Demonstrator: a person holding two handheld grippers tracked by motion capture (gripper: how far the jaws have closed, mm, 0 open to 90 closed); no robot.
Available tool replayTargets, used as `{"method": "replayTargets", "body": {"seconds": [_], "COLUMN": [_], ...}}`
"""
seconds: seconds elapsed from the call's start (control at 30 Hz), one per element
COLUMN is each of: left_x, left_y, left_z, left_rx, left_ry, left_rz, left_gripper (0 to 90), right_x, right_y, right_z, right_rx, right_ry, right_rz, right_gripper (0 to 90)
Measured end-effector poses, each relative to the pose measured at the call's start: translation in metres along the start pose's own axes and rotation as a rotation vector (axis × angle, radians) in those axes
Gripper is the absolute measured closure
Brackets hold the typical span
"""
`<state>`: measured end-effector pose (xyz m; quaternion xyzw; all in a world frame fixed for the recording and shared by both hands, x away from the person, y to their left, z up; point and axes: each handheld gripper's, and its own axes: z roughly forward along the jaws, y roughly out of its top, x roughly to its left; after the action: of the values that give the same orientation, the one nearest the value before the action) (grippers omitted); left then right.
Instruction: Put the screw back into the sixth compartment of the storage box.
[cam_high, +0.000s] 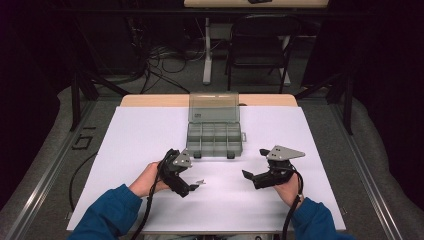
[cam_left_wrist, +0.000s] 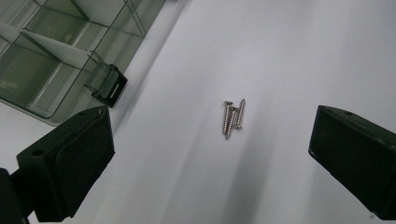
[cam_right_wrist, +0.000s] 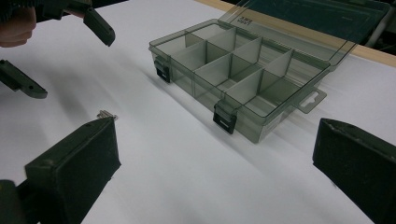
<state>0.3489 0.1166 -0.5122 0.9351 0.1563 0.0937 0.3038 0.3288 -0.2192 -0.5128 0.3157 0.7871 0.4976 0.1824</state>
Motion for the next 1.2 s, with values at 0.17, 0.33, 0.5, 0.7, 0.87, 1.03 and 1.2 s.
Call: {"method": "replayTargets", "body": {"seconds": [0.17, 0.33, 0.5, 0.7, 0.87, 1.03, 1.2], "left_x": [-0.002, -0.003, -0.003, -0.003, -0.002, -0.001, 0.0], "left_y": [0.002, 0.005, 0.008, 0.009, 0.009, 0.008, 0.007], "left_z": [0.005, 0.013, 0.018, 0.02, 0.023, 0.025, 0.031], "left_rx": [0.013, 0.039, 0.056, 0.068, 0.075, 0.077, 0.1], "left_ry": [-0.025, -0.053, -0.05, -0.087, -0.111, -0.133, -0.163], "left_rz": [0.016, 0.032, 0.046, 0.062, 0.061, 0.063, 0.065], "left_gripper": [0.0, 0.1, 11.9, 38.5, 53.3, 63.5, 70.5], "right_x": [0.001, 0.0, 0.0, 0.0, 0.0, 0.0, 0.0], "right_y": [0.0, -0.001, -0.001, -0.001, -0.001, -0.001, -0.001], "right_z": [0.0, -0.001, -0.001, -0.001, -0.001, -0.001, -0.002], "right_rx": [-0.001, 0.006, 0.002, 0.006, 0.012, 0.009, 0.008], "right_ry": [0.005, 0.006, 0.011, 0.01, 0.011, 0.01, 0.004], "right_rz": [-0.002, 0.002, 0.002, -0.003, -0.002, -0.005, -0.009], "right_gripper": [0.0, 0.0, 0.0, 0.0, 0.0, 0.0, 0.0]}}
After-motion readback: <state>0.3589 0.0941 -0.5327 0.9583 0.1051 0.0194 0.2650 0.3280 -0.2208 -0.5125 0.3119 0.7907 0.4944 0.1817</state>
